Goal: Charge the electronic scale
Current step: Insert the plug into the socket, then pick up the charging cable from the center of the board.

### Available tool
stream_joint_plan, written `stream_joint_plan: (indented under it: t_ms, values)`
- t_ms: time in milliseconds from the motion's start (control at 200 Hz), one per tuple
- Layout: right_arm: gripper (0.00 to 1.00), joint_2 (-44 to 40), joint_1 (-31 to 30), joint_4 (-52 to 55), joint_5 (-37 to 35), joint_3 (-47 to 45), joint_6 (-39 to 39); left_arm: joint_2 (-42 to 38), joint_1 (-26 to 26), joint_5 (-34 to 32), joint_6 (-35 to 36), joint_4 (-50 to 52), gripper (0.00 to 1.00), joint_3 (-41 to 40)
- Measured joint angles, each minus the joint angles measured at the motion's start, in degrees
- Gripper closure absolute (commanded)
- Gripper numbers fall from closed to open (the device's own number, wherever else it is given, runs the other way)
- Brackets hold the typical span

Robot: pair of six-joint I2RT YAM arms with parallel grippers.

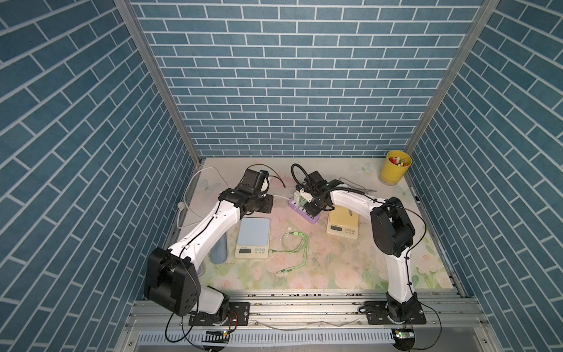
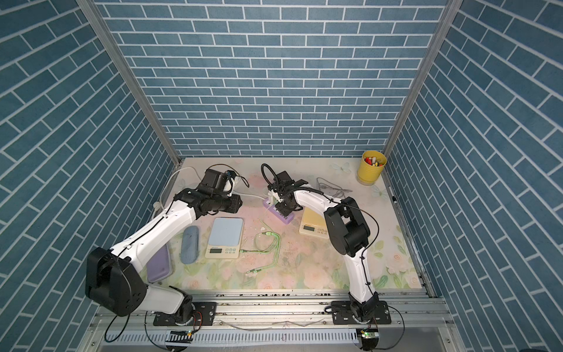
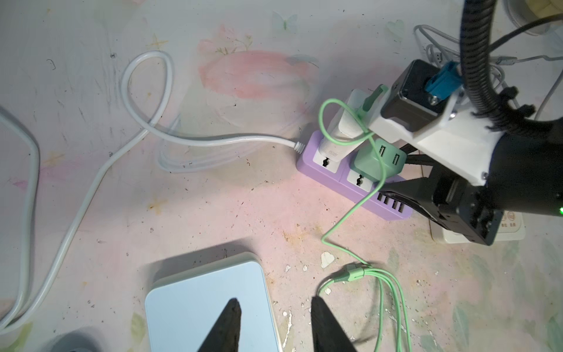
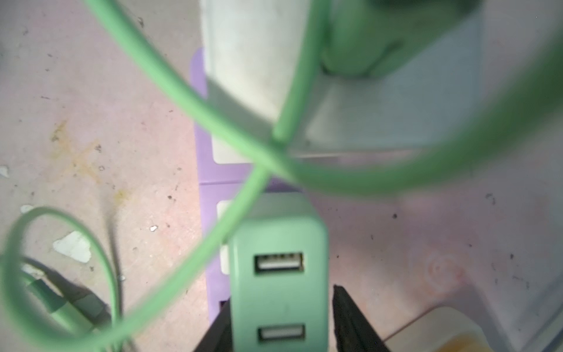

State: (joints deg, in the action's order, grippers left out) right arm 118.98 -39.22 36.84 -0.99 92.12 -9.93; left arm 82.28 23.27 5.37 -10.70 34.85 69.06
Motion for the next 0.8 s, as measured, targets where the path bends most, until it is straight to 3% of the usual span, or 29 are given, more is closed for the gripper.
stream_joint_plan:
  t_ms: [200, 480, 605, 800]
  values:
    - [0.43, -7.0, 0.5, 5.9, -2.3, -2.3, 1.1, 0.0, 0.0, 0.9, 0.1, -0.3, 0.58, 0.1]
    - [0.39, -16.4, 8.0, 7.8, -2.8, -0.3, 3.3, 1.9, 1.1, 1.3, 1.3, -0.3, 0.58, 4.3]
    - [0.41, -15.2, 12.4, 9.1, -5.2, 0.8, 4.3, 3.0, 2.1, 1.4, 1.9, -0.3, 0.58, 5.6]
    - [0.43, -5.9, 25.8, 10.3, -5.4, 6.5, 10.4, 7.1, 4.9, 2.3, 3.1, -0.4, 0.58, 7.5]
